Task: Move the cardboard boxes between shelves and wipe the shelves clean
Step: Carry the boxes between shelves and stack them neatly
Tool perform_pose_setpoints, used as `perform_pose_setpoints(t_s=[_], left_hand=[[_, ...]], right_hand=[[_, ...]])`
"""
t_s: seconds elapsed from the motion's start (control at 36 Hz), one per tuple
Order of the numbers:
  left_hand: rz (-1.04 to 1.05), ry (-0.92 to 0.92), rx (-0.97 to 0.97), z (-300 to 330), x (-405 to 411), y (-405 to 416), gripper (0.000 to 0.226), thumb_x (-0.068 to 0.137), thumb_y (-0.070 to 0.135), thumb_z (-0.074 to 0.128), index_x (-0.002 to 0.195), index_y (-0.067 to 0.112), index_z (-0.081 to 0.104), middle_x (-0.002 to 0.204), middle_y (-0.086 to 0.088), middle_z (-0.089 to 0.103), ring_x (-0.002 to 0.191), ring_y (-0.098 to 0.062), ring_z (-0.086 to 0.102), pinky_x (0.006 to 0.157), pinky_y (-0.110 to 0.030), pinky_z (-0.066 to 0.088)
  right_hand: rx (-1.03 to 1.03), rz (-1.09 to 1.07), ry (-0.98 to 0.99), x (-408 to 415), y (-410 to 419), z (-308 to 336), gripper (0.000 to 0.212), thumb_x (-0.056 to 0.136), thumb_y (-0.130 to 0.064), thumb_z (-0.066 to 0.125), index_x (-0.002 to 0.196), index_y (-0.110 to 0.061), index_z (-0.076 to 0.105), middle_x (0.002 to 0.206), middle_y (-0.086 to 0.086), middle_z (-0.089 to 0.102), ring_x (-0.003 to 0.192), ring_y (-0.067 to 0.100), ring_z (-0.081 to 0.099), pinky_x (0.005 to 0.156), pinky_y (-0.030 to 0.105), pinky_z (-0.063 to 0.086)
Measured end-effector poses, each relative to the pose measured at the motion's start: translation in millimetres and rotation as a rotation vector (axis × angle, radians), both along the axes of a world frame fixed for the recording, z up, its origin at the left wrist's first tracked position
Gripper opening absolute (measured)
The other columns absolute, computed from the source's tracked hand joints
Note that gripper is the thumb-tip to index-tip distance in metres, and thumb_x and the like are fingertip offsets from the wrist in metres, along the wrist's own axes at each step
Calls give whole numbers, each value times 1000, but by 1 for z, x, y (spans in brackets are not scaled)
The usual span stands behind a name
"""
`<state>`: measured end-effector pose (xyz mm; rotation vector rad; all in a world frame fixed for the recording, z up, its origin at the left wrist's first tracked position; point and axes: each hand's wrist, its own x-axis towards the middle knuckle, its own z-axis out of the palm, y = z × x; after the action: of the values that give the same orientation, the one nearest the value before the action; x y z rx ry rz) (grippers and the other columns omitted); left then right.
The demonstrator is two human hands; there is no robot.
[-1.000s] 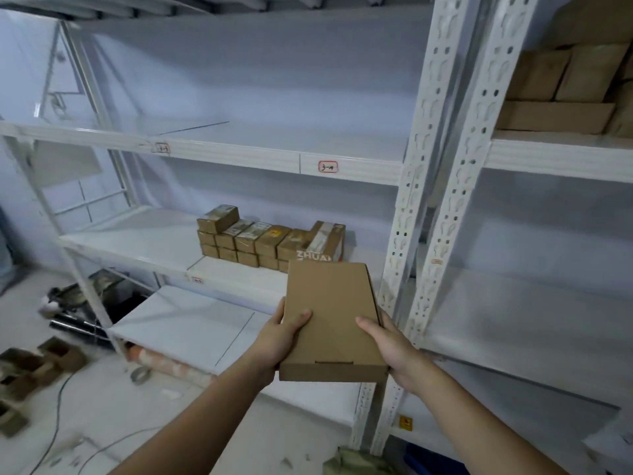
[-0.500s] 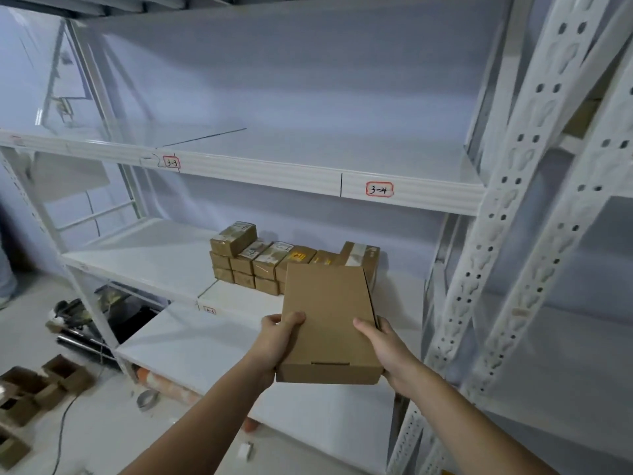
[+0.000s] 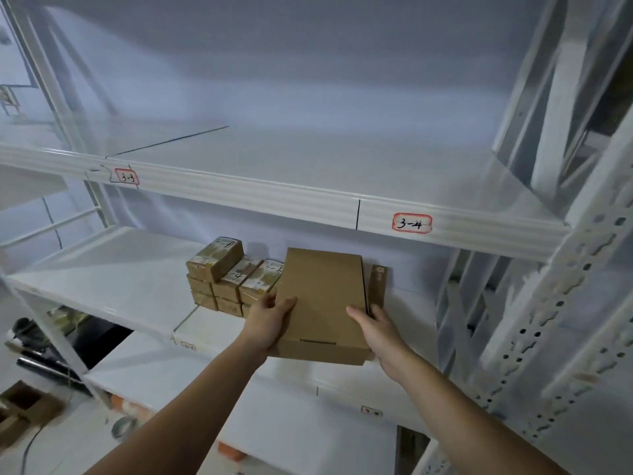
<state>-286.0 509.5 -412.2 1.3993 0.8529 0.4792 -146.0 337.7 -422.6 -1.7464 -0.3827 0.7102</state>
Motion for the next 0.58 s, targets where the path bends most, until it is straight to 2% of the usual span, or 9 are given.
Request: perform_pose_setpoints(t_s=[0.08,0.17,0.19,0.25,0.31,0.36,0.44,0.53,0.58], left_hand=[[-8,-1,39,-4,11,25,34,93,37,71,121,18,66,110,-3,75,101,-26,72,95,-51,57],[-21,1,73,-9,23,52,35,91,39,71,120,21,67,109,-1,76,100,-26,72,96,-53,56],[-21,1,85,-9,27,61,32,92,38,71,120,21,68,108,-1,76,100,-26,72,96,-52,56],[-32,0,99,-5,34,75,33,95,36,69,123,19,66,109,0,75,100,-25,72,95,-50,57],[-46,-8,114,-2,41,90,30,97,34,68,123,19,65,110,0,74,100,-24,71,95,-49,57],[-56,-13,142,-2,50,108,24,97,31,69,118,20,68,108,0,75,99,-23,72,94,-47,57],[-60,-5,175,-6,63,133,28,95,31,72,118,15,71,103,1,77,95,-21,73,92,-46,59],[-81,14,163,-10,74,151,27,96,28,71,118,12,72,103,-1,77,94,-23,73,90,-46,60],[-104,17,150,-13,79,159,23,97,26,70,115,12,72,103,-3,77,94,-24,73,89,-44,60]], right_hand=[[-80,10,-110,6,21,7,35,98,-50,60,126,-29,61,123,-11,64,110,13,59,98,32,45],[-172,-23,-181,17,45,5,74,82,-74,59,136,-24,61,133,-9,63,120,17,60,106,41,49],[-189,-28,-187,21,53,4,74,81,-75,59,135,-25,61,132,-11,62,121,18,60,106,43,49],[-222,-30,-222,20,68,11,57,91,-65,60,131,-25,59,126,-11,61,117,19,60,102,42,51],[-241,-60,-263,21,83,18,53,98,-54,59,134,-14,58,119,-5,63,106,17,61,92,36,52],[-260,-84,-266,22,98,20,52,102,-44,58,143,-13,51,124,2,60,109,18,58,89,30,45],[-306,-121,-280,24,118,18,68,99,-54,56,154,-19,40,148,3,52,132,26,53,102,34,44],[-339,-159,-269,31,132,4,74,93,-64,57,153,-22,43,150,4,53,133,27,53,108,45,47],[-336,-170,-262,38,136,-8,72,93,-63,57,151,-23,46,148,4,54,132,27,53,108,45,48]])
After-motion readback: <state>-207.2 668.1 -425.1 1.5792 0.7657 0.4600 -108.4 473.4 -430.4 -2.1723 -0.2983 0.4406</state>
